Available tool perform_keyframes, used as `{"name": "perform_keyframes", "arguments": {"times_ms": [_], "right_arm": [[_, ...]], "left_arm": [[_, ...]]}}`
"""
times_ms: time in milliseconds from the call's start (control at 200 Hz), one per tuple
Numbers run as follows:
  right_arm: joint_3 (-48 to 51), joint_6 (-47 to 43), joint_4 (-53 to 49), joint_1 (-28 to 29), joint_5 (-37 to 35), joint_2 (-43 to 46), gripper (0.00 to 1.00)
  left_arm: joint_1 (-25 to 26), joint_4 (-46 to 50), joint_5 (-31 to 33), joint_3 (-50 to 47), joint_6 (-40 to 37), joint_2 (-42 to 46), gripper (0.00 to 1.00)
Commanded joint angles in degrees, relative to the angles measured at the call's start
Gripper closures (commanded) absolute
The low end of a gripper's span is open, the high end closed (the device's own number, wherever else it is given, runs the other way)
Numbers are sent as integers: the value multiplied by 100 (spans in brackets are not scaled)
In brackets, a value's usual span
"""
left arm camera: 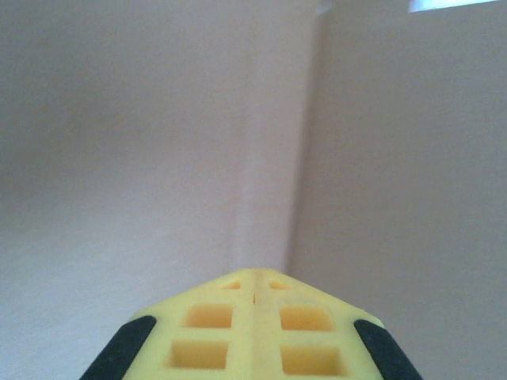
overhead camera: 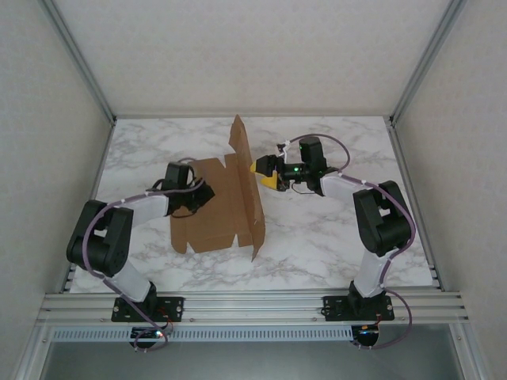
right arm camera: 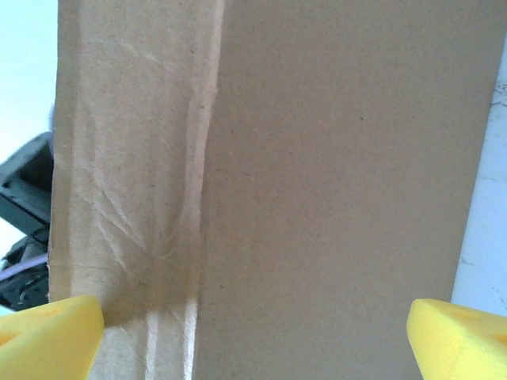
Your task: Fold the paper box
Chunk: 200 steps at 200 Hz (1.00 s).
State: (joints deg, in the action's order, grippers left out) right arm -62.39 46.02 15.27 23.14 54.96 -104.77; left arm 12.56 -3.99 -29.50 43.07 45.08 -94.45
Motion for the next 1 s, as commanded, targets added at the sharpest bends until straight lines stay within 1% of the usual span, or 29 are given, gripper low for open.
{"name": "perform_keyframes", "arguments": {"times_ms": [0,170,345,471,651,801,866,996], "right_arm": [[58,48,171,37,106,87,1],[-275,-37,-90,414,77,2,1],[-654,288,240,875,-1,-505,1],[-896,350,272,1117,-91,-930,1],[-920,513,533,1191,-135,-1459,1],[-894,444,543,1187,-144,-1663,1],[-868,402,509,1189,-144,-1665,1],[-726,269,429,1112,-244,-1378,1]], "left_arm": [[-34,-92,141,-245,184,-269,100],[-34,-54,370,-325,142,-386,100],[-33,-129,327,-424,200,-492,100],[-34,-107,313,-396,179,-473,100],[-34,-98,278,-403,176,-435,100],[-43,-93,251,-387,153,-400,100],[-42,-72,259,-378,152,-374,100],[-38,3,319,-335,108,-282,100]]}}
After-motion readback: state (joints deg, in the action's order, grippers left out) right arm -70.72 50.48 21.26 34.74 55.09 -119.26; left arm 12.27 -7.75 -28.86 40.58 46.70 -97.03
